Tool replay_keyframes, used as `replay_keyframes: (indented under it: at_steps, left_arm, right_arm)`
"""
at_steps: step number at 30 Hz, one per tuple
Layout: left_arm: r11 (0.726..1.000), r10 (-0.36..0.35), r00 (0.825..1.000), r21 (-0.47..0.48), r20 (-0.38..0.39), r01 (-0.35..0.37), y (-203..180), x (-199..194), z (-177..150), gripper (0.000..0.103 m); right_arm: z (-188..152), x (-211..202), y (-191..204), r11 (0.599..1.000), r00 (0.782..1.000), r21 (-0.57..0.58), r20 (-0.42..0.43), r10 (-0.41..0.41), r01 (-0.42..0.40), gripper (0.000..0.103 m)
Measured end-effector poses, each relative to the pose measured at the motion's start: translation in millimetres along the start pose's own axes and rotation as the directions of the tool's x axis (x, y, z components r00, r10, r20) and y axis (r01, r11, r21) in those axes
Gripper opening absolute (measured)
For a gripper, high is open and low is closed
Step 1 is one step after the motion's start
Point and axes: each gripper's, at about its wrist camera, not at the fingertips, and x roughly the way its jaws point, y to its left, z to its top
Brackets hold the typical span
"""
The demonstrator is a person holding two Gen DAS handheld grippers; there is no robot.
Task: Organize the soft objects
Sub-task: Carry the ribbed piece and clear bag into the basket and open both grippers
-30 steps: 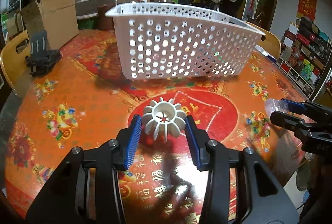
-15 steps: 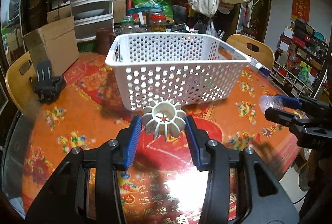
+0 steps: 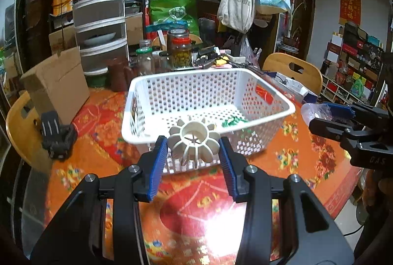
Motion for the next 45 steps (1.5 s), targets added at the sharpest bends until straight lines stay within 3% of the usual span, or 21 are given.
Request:
replay_keyframes:
  at_steps: [9,18,30,45]
  left_arm:
    - [1.0,0.024,0.999,0.011,-0.037,-0.024,4.3,33.6,63.8,0.04]
    - [0.998,0.043,0.987,-0.029,-0.156,-0.048,17.1,106.3,98.8,0.04]
    - [0.994,0.073,0.937,-0.046,-0.341,-0.095,36.9,202.1,93.5,0.04]
    - [0.993,0.098,0.91,-0.021,-0.402,-0.116,39.9,234.2,80.2,0.04]
  right_arm:
    - [46.4,33.4,-10.2,1.0,0.999,0.004,-0.028,-0.021,0.021,0.062]
    - [79.0,96.6,-23.0,0.999,0.994,0.028,-0.107,-0.014,0.017,0.062]
    - [77.3,167.4,-32.9,0.999,0.97,0.011,-0.24,-0.036,0.04,0.062]
    - [71.9,205.4,-38.6,0.999,0.945,0.001,-0.324,-0.05,0.053,0.063]
